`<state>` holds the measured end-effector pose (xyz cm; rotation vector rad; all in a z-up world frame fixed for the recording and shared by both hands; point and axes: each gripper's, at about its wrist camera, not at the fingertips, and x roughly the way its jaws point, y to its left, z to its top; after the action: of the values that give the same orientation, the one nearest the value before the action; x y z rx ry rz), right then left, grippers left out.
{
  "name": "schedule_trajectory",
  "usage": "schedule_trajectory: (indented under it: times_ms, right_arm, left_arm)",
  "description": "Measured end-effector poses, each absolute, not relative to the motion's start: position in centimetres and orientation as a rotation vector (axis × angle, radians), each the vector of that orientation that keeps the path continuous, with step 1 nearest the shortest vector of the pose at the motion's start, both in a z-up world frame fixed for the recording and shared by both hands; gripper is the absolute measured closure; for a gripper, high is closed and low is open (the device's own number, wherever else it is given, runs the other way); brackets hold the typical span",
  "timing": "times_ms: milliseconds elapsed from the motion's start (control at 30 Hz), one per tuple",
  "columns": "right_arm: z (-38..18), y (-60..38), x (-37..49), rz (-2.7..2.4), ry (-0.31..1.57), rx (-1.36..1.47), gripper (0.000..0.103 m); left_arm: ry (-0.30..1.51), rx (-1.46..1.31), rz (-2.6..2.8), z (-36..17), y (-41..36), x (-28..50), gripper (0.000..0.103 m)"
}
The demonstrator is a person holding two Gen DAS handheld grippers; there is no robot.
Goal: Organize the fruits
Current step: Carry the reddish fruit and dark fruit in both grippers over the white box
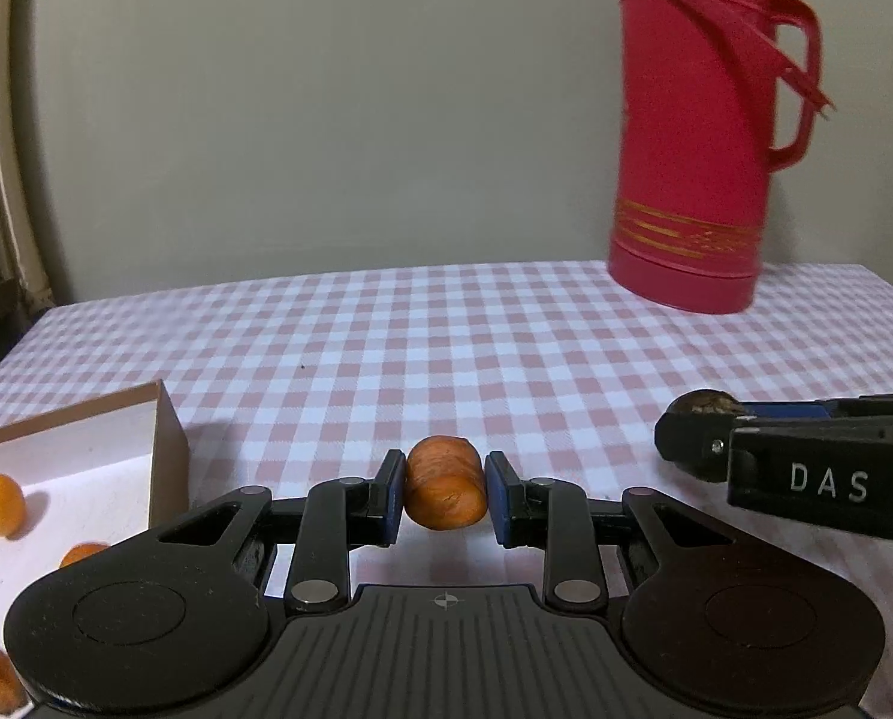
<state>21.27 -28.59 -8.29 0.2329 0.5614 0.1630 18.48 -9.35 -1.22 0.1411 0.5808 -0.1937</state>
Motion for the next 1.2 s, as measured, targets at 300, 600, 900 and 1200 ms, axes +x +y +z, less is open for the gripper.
schedule_trajectory:
  times_ms: [300,600,900,1200]
  right_arm:
    - [-8.0,-28.5,16.1,0.142,0.553,0.257,0.07]
    - [-7.3,-27.6,12.7,0.142,0.526,0.252,0.07]
    - [-6.9,-25.8,10.4,0.176,0.512,0.226,0.07]
    - [-6.1,-22.4,9.0,0.265,0.485,0.2,0.07]
  left_arm:
    - [0.559,0.156,-0.245,-0.3,-9.4,13.8,0.074]
    - [0.524,0.164,-0.258,0.6,-7.9,9.5,0.074]
    - [0.518,0.142,-0.25,1.3,-5.4,7.4,0.074]
    - [0.499,0.103,-0.207,2.1,-2.4,5.8,0.074]
